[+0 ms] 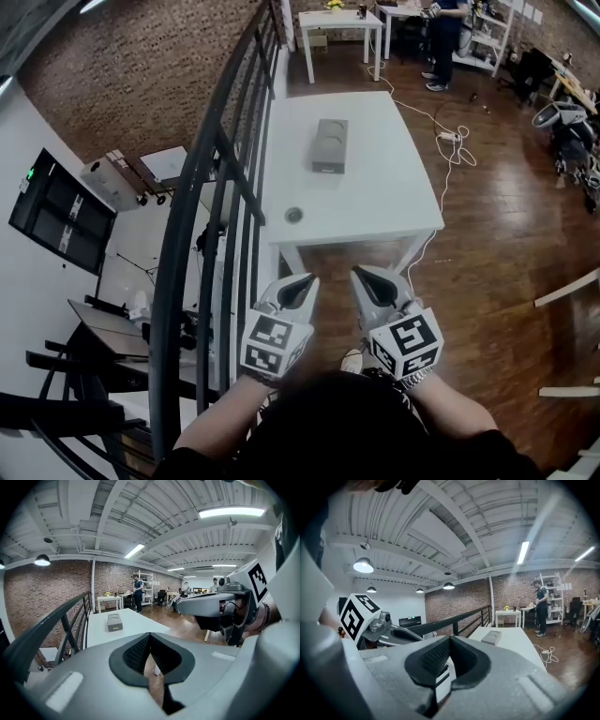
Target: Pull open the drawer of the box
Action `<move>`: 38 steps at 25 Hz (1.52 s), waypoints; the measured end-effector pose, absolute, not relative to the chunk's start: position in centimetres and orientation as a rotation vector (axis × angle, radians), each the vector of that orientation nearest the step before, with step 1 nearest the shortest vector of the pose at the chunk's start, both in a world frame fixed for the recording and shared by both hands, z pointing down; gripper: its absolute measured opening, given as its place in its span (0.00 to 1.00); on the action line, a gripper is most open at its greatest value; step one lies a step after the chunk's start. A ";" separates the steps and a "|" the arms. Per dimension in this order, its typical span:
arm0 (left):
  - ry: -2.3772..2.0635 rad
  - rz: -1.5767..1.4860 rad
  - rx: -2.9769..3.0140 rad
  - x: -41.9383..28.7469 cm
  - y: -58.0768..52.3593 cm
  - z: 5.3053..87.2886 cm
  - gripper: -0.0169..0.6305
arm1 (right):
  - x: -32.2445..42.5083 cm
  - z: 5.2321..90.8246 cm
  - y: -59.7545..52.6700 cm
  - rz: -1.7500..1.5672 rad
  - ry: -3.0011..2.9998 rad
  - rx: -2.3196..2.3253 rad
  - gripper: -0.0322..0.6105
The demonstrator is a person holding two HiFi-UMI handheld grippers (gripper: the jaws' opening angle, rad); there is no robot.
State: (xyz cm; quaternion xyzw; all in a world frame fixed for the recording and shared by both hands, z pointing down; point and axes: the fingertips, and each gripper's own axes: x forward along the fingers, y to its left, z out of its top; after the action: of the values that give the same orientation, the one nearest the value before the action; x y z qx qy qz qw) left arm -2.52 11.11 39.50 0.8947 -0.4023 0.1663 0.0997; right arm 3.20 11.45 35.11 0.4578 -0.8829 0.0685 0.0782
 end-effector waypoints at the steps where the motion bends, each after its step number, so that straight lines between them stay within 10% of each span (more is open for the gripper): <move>1: -1.198 0.494 2.639 -2.2 10.6 39.5 0.05 | 3.6 35.1 11.0 0.208 -2.647 1.362 0.04; 38: -1.193 0.443 2.614 2.9 -1.6 40.7 0.05 | 7.7 35.3 1.3 0.182 -2.623 1.301 0.04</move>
State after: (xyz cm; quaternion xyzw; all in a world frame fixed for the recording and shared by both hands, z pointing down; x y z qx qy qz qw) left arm 2.90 -1.58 40.69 0.8930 -0.4075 0.1514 0.1166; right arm 7.72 1.34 35.26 0.4412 -0.8893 0.0616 0.1037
